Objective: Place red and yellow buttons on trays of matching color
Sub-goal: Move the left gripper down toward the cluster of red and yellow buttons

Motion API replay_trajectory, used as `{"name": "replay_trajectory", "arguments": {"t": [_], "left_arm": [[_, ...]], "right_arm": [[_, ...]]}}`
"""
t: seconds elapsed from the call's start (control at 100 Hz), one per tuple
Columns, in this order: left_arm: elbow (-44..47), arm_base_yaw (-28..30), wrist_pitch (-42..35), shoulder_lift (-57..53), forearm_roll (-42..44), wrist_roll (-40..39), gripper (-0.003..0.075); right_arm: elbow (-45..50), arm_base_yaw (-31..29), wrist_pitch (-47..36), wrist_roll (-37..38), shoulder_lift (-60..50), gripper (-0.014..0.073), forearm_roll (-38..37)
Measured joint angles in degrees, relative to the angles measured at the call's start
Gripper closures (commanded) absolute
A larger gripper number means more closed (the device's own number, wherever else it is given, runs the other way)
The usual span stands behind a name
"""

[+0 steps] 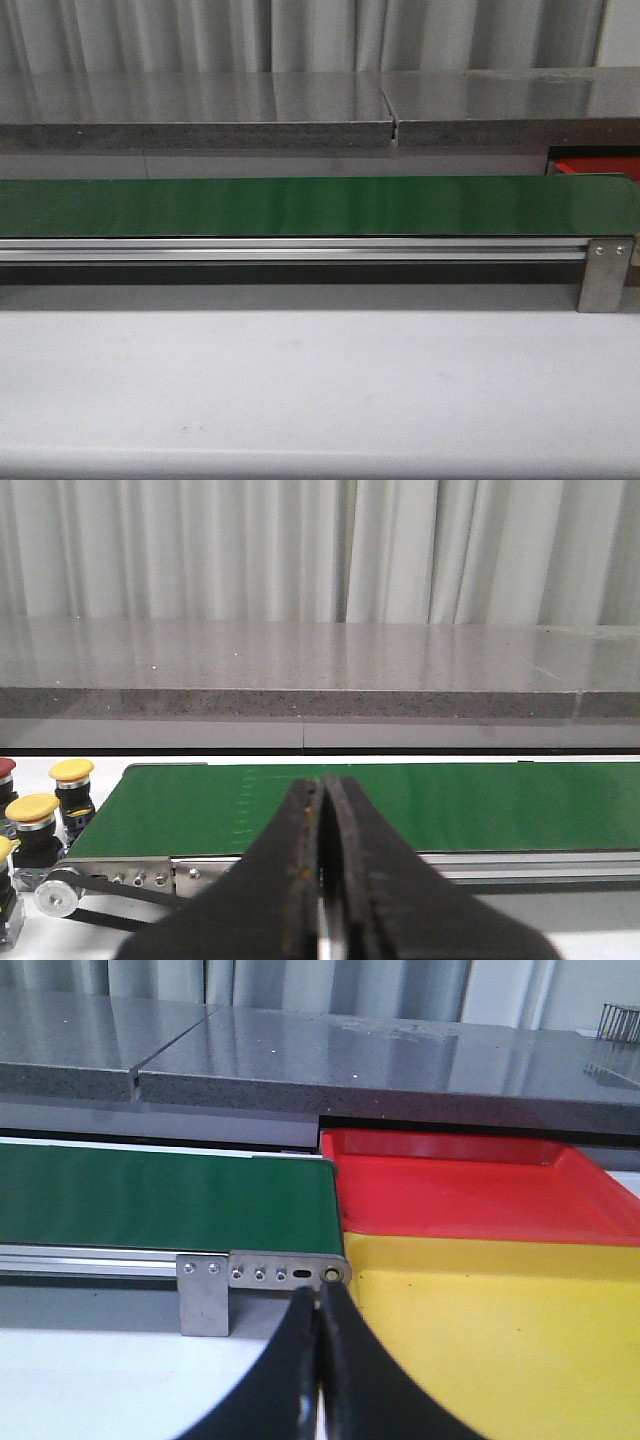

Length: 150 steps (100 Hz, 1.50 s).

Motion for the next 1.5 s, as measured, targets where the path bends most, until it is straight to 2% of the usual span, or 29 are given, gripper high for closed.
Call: {"name": "replay_trajectory", "arguments": {"t": [0.89,1.02,1.15,1.39,1.5], "left_arm": [[-0.16,0.00,-0.50,0.00,-0.74,0.00,0.0741],[-2.90,0.00,3.42,0.20,-0.94,0.00,0.0741],[-9.33,0.00,7.91,3.28,-0.94,0.00,0.0741],[-20.20,0.00,19.69,15.26,-0.94,0.00,0.0741],[-23.43,0.00,21.67,21.07,-1.07,0.00,0.0741]], "right_arm": [[0.00,0.00,0.00,0.00,0.00,0.0710,0.00],[0.00,0.00,0.00,0.00,0.00,0.0710,0.00],[0.00,0.00,0.00,0.00,0.00,0.0710,0.00],[0.00,0.00,0.00,0.00,0.00,0.0710,0.00],[0.00,0.00,0.00,0.00,0.00,0.0710,0.00]]}}
